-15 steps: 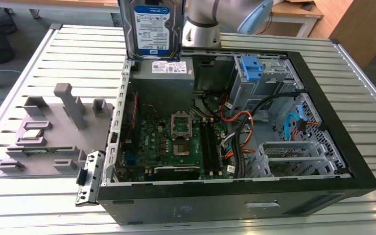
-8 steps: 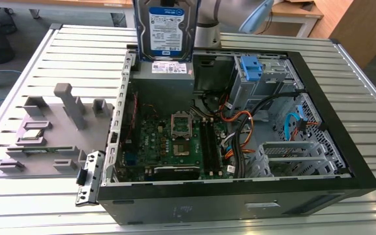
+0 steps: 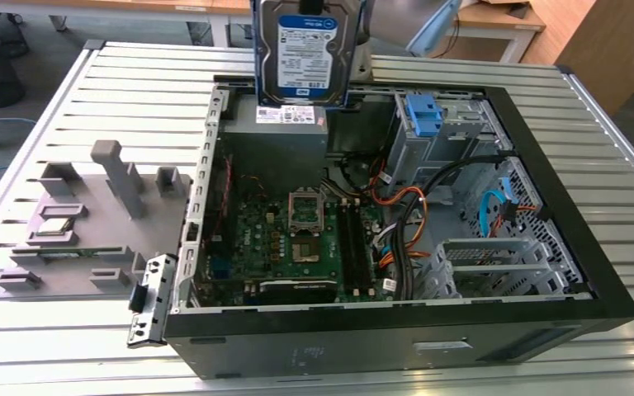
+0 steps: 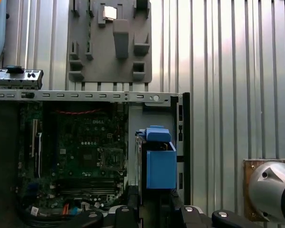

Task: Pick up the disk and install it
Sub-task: 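Pick up the disk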

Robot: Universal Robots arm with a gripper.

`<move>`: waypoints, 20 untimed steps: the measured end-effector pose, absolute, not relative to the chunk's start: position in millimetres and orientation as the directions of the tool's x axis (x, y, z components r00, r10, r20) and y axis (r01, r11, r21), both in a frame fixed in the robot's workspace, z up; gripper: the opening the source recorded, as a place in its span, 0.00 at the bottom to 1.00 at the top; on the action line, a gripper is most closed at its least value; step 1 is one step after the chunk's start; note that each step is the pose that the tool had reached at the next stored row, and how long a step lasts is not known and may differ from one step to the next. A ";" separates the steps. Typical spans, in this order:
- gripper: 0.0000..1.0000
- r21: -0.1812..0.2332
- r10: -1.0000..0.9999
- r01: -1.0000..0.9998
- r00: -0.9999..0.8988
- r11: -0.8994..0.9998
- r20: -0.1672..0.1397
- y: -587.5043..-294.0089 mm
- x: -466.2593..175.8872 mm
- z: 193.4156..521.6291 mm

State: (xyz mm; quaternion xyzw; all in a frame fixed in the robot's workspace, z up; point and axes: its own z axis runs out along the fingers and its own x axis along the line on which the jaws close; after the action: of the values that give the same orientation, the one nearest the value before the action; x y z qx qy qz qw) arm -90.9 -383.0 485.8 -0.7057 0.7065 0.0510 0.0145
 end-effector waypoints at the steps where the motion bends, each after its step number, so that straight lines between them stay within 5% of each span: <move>1: 0.35 0.052 -0.996 -0.999 -0.003 -0.001 -0.093 -383.5 -87.4 485.8; 20: 0.35 0.053 -0.996 -0.999 -0.004 -0.001 -0.093 -395.6 -35.7 485.8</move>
State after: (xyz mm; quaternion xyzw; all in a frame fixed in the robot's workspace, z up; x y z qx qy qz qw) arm -35.7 -395.6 485.8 -0.7055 0.7067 0.0514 0.0142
